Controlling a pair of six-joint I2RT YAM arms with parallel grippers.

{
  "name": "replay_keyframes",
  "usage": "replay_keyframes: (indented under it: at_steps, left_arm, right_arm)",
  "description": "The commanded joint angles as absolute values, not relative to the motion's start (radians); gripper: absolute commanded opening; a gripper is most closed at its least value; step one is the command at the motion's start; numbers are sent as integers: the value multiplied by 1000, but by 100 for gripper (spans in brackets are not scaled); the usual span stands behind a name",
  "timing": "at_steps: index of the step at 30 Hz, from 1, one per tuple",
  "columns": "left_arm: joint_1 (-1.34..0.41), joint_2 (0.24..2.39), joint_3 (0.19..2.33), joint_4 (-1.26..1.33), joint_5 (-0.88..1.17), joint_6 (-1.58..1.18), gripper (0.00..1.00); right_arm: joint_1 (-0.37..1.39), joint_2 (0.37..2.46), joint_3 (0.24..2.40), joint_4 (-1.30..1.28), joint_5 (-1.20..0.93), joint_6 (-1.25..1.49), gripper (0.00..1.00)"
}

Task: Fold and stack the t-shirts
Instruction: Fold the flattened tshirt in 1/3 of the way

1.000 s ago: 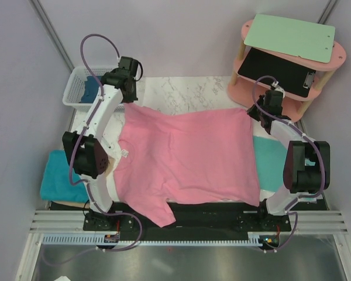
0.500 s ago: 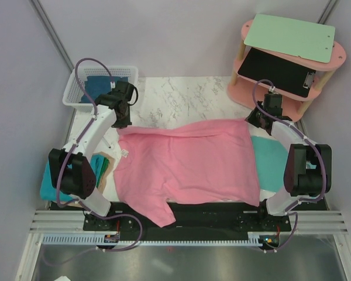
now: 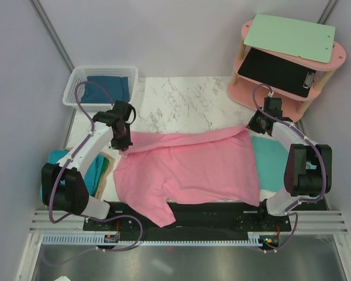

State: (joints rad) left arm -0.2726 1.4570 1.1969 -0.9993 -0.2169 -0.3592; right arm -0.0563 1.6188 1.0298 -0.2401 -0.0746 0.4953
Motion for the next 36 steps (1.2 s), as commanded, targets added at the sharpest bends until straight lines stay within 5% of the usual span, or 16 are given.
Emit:
replay_keyframes:
  at_steps: [1, 6, 7, 8, 9, 10, 11, 12, 14, 21, 27, 36]
  left_arm:
    - [-298, 1390, 1129, -1025, -160, -425, 2]
    - [-346, 1350, 1055, -1048, -131, -449, 6]
    - [-357, 1341, 1040, -1060, -123, -452, 22]
    - [-367, 1318, 1035, -1071, -126, -466, 69]
    - [-386, 1303, 1037, -1078, -135, -472, 99]
    - [-390, 1287, 1042, -1084, -143, -479, 100]
    - [-391, 1255, 1048, -1080, -152, -483, 100]
    - [-391, 1244, 1057, -1072, -153, -483, 100]
    - [-391, 1235, 1084, -1019, -150, -462, 100]
    - [-399, 1426, 1150, -888, -141, -407, 93]
    - [-402, 1609, 1172, -784, -115, -399, 63]
    - [-403, 1769, 1193, -707, -104, -397, 61]
  right_arm:
    - [-61, 1606, 999, -264, -66, 476, 0]
    - [-61, 1614, 959, -293, -64, 466, 0]
    - [-61, 1615, 956, -301, -66, 466, 0]
    - [-61, 1620, 954, -313, -71, 463, 0]
    - [-61, 1629, 953, -336, -77, 460, 7]
    - [-61, 1632, 951, -345, -84, 443, 14]
    - [-60, 1631, 947, -347, -107, 434, 32]
    - [-61, 1617, 931, -341, -106, 431, 74]
    - [-60, 1586, 911, -321, -94, 443, 97]
    - [-60, 1445, 940, -318, -43, 453, 98]
    - [-60, 1417, 962, -314, -58, 459, 98]
    - [-60, 1431, 946, -307, -86, 451, 98]
